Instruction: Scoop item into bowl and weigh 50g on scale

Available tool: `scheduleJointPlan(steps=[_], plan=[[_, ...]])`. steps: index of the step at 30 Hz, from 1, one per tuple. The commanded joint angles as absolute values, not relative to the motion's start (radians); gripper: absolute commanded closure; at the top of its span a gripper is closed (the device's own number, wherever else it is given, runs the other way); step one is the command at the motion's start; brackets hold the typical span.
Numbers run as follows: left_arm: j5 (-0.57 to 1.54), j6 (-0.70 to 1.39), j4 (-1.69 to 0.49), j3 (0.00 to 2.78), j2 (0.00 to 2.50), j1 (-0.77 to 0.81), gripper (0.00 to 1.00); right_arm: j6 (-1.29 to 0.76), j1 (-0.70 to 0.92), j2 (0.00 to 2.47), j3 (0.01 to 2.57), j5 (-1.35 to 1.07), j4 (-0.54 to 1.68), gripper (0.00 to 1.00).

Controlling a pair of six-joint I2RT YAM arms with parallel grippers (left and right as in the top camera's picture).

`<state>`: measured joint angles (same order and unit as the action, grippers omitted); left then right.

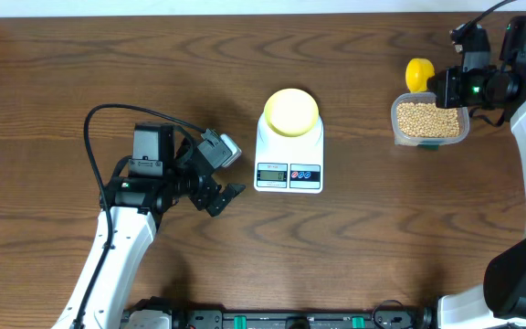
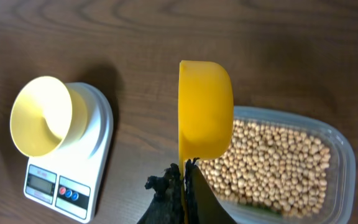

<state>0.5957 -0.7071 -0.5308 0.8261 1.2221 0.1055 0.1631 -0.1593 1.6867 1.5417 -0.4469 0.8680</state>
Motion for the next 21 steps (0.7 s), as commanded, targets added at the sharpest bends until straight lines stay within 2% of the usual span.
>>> scheduleJointPlan(steps=[1,5,13,21], plan=[[0.587,-0.706,-0.533,0.815,1.221,0.101,0.02,0.169,-0.145,1.681,1.556,-0.417,0.883,0.99],[0.587,-0.706,-0.533,0.815,1.221,0.100,0.02,0.134,-0.145,1.679,1.570,-0.393,0.912,0.99],[0.587,-0.706,-0.533,0.815,1.221,0.101,0.02,0.142,-0.143,1.679,1.718,-0.239,1.114,0.99],[0.587,-0.706,-0.533,0.815,1.221,0.101,0.02,0.174,-0.142,1.681,1.681,-0.154,1.121,0.99]])
